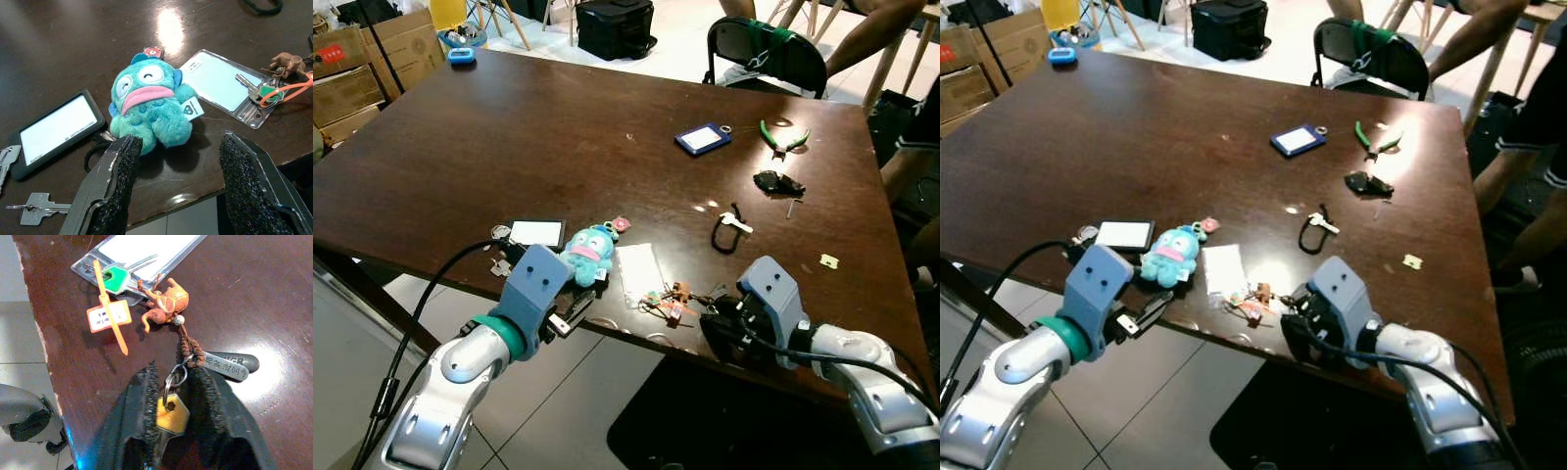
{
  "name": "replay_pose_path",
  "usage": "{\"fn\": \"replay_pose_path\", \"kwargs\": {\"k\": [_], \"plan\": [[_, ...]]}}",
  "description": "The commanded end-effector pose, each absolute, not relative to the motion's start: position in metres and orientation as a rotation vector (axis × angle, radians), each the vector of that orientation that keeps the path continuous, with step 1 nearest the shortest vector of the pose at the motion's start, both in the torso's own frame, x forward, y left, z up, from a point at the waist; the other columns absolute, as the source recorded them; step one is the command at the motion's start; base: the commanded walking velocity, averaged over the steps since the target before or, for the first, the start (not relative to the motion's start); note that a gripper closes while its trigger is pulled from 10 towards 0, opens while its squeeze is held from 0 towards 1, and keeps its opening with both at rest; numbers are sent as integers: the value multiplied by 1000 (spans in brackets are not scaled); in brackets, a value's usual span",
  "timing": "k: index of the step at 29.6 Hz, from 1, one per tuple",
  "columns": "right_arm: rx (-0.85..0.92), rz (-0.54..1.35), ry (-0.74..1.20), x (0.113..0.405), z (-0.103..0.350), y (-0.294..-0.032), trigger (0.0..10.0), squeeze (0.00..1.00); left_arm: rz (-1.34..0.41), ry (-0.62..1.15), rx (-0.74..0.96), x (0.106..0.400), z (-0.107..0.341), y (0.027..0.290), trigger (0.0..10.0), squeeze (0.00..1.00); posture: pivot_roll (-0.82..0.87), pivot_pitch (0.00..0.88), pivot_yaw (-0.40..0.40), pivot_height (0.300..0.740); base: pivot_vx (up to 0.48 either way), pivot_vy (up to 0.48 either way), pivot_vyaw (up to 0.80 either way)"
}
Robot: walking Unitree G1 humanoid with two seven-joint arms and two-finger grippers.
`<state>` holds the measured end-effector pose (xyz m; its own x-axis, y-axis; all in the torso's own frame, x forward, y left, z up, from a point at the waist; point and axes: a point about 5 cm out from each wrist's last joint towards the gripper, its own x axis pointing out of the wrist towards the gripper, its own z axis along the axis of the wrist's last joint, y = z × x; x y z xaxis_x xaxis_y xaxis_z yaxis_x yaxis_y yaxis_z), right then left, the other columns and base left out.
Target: Hang keys on a hook
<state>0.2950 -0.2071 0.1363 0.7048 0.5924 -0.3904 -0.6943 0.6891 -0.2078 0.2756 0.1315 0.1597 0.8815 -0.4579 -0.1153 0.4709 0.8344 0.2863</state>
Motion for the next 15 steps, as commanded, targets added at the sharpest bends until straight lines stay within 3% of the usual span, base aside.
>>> {"fn": "replay_pose_path", "kwargs": {"k": [1, 15], "plan": [[-349, 724, 336, 294, 129, -208, 0, 0, -482, 73, 312, 274, 154, 134, 10000, 0, -94, 139, 112, 740, 0, 0, 0], [-310, 720, 281, 293, 136, -204, 0, 0, -483, 81, 314, 274, 152, 135, 10000, 0, -101, 127, 115, 740, 0, 0, 0]]}}
